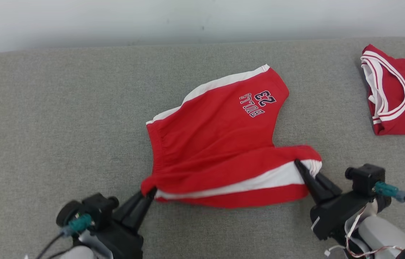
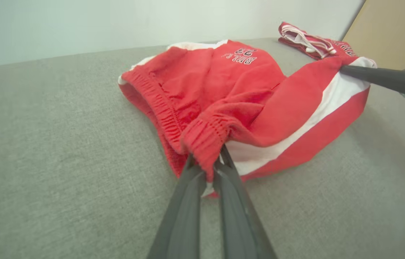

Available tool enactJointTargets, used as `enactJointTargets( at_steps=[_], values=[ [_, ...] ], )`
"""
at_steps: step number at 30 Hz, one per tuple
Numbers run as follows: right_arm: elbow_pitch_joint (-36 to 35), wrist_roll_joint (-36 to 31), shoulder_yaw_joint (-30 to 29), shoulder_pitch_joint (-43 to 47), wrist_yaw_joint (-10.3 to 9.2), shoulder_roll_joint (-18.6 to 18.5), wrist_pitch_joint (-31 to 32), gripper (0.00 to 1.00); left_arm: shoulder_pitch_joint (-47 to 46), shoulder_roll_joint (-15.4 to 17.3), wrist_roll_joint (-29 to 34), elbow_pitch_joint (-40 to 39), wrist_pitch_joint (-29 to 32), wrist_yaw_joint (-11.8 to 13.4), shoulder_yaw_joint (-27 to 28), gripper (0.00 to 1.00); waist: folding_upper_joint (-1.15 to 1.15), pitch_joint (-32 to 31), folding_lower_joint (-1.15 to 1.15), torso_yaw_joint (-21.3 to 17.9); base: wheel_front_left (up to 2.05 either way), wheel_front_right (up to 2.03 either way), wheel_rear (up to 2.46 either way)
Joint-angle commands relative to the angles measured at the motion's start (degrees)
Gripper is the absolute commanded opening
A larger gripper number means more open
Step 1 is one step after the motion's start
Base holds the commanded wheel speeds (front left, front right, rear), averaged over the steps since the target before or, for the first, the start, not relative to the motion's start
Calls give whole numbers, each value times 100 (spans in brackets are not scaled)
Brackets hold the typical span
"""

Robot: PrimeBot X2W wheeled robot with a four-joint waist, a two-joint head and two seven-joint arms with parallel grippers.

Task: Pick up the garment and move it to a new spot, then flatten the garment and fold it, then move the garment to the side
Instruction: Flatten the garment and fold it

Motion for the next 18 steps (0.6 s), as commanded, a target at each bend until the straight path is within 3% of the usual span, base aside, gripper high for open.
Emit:
enactJointTargets(
  at_steps=[1,9,18],
  values=[
    [-105,72,-35,-100,-17,-60,-40,0,-118,57,-54,-154,1,9,91,0,-1,-23,0,-4,0,0,0],
    [-721,399,-366,-631,-17,-259,-55,0,-940,228,-635,-761,1,9,530,0,-1,33,0,9,0,0,0],
    [-827,737,-774,-2486,-17,-128,613,0,-3661,638,-1606,-603,363,9,-47,0,-1,802,0,-98,0,0,0]
  ],
)
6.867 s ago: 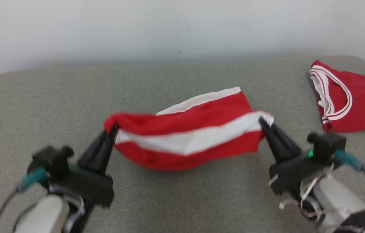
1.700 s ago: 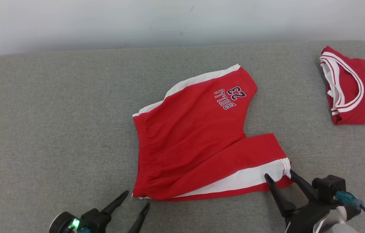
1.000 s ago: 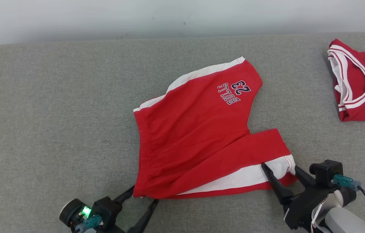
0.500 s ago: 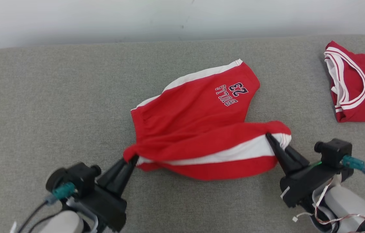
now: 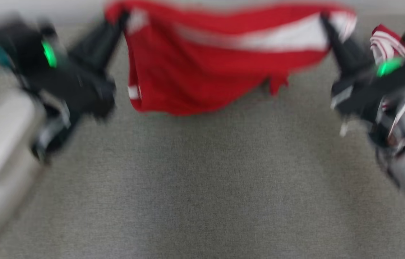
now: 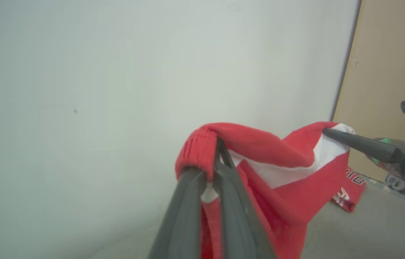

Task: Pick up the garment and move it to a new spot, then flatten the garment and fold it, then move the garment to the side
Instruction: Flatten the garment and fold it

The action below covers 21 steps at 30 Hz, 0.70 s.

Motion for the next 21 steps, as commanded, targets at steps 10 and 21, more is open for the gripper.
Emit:
enactJointTargets(
  at_steps=[10,21],
  values=[
    [1321,-297,-790,-3233,-17,604,799,0,-3518,-110,-758,1100,663,9,-403,0,0,1660,0,-174,0,0,0],
    [2907,-1102,-792,-5274,-17,1134,469,0,-5409,-372,-1235,2300,234,8,-1160,0,0,2320,0,-229,0,0,0]
  ],
)
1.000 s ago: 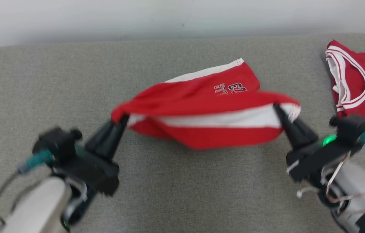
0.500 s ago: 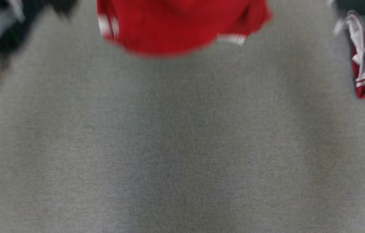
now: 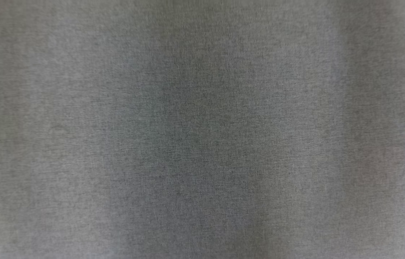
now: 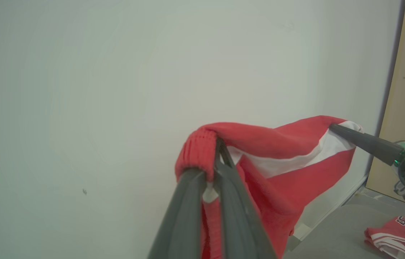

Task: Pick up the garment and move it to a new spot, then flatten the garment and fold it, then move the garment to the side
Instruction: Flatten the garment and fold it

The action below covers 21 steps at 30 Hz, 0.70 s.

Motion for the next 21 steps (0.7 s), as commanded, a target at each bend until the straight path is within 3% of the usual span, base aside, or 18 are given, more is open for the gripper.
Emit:
enactJointTargets(
  at_steps=[1,13,16,21],
  values=[
    [68,-25,23,-68,-17,30,-40,0,-75,5,-30,47,-88,8,-54,0,-2,225,-2,-52,0,0,0],
    [526,278,489,61,-17,51,-321,0,20,125,-742,395,-447,8,-853,0,-2,321,-2,-122,0,0,0],
    [367,485,726,415,-17,34,-483,0,367,218,-807,175,-559,9,-1122,0,-2,202,-2,-149,0,0,0],
    [-99,835,1058,1178,-17,-94,-687,0,1098,461,-707,-346,-600,8,-960,0,-2,-9,-2,-231,0,0,0]
  ],
)
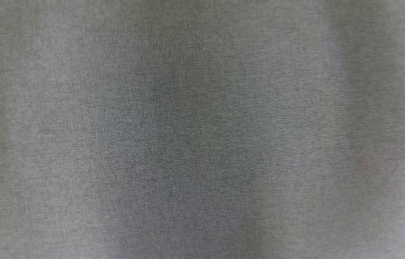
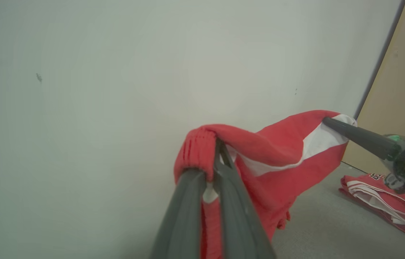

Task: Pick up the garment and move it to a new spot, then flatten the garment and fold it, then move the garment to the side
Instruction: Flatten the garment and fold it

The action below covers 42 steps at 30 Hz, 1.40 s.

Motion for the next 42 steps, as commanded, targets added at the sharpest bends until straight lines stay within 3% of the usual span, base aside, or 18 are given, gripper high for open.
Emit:
enactJointTargets(
  at_steps=[1,5,13,23,33,42],
  values=[
    [-217,186,114,436,-17,-110,-105,0,458,134,190,-263,-28,8,230,0,-1,-179,0,-78,0,0,0],
    [-852,479,457,1581,-17,-413,-293,0,1991,335,699,-980,-32,14,1034,0,-1,-548,0,-137,0,0,0],
    [-1716,695,717,3237,-17,-933,-440,0,4390,165,1512,-2063,-34,238,2059,0,-1,-1114,0,-137,0,0,0],
    [-2597,747,545,5515,-17,-1368,-489,0,7213,-302,2724,-2878,-26,351,2390,0,-1,-1880,0,-106,0,0,0],
    [-3254,466,-218,7691,-17,-1415,-496,0,8926,-715,3289,-3051,-26,241,2644,0,-1,-2420,0,18,0,0,0],
    [-3851,132,-1243,8784,-17,-1195,-238,0,9372,-900,3473,-3206,-26,120,2752,0,-1,-2551,0,56,0,0,0]
  ],
)
